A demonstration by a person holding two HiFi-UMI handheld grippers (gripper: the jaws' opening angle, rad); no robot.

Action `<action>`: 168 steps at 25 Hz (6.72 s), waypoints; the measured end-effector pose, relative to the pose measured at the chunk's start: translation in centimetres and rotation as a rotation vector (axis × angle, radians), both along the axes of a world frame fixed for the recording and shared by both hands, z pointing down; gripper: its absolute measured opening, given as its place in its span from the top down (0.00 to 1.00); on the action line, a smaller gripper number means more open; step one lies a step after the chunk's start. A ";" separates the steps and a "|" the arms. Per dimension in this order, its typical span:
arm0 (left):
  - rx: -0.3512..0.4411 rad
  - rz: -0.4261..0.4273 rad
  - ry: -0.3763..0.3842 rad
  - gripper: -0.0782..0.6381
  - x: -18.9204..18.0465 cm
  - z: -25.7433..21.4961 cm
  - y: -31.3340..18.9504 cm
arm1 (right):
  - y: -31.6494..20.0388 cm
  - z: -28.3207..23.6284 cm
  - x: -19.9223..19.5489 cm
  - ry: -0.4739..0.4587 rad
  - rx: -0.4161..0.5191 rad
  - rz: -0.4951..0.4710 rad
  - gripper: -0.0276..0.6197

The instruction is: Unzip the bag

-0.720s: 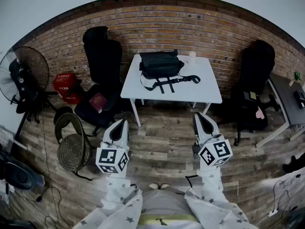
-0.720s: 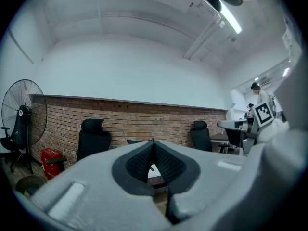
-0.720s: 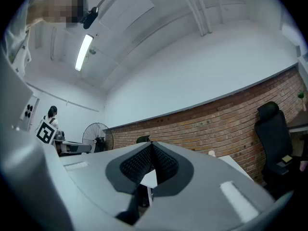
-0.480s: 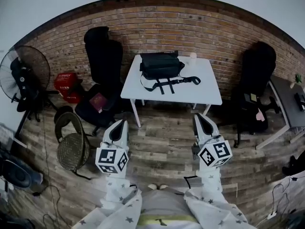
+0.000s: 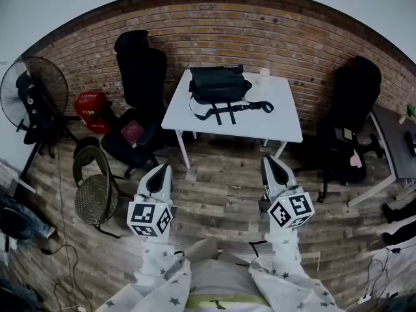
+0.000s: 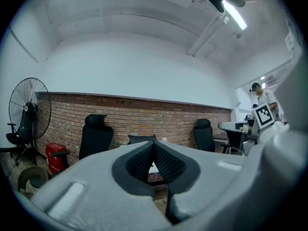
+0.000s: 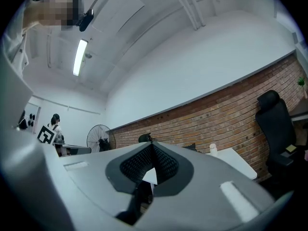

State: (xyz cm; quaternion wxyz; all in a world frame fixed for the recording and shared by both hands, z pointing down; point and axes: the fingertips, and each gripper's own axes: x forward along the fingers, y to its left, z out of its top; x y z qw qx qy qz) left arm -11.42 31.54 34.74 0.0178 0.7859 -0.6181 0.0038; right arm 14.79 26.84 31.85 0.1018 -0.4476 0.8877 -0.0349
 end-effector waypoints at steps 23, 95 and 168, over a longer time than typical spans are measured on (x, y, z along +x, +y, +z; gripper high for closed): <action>-0.051 -0.024 0.032 0.89 -3.0 2.4 -13.7 | -14.5 2.3 -3.0 -0.008 -0.056 -0.020 0.95; -0.353 0.219 0.088 0.63 -7.8 11.4 -57.7 | -49.1 19.6 -26.5 -0.004 -0.571 -0.578 0.72; -0.332 0.400 0.067 0.61 -5.3 14.9 -60.7 | -49.9 22.5 -24.9 0.212 -0.610 -0.586 0.93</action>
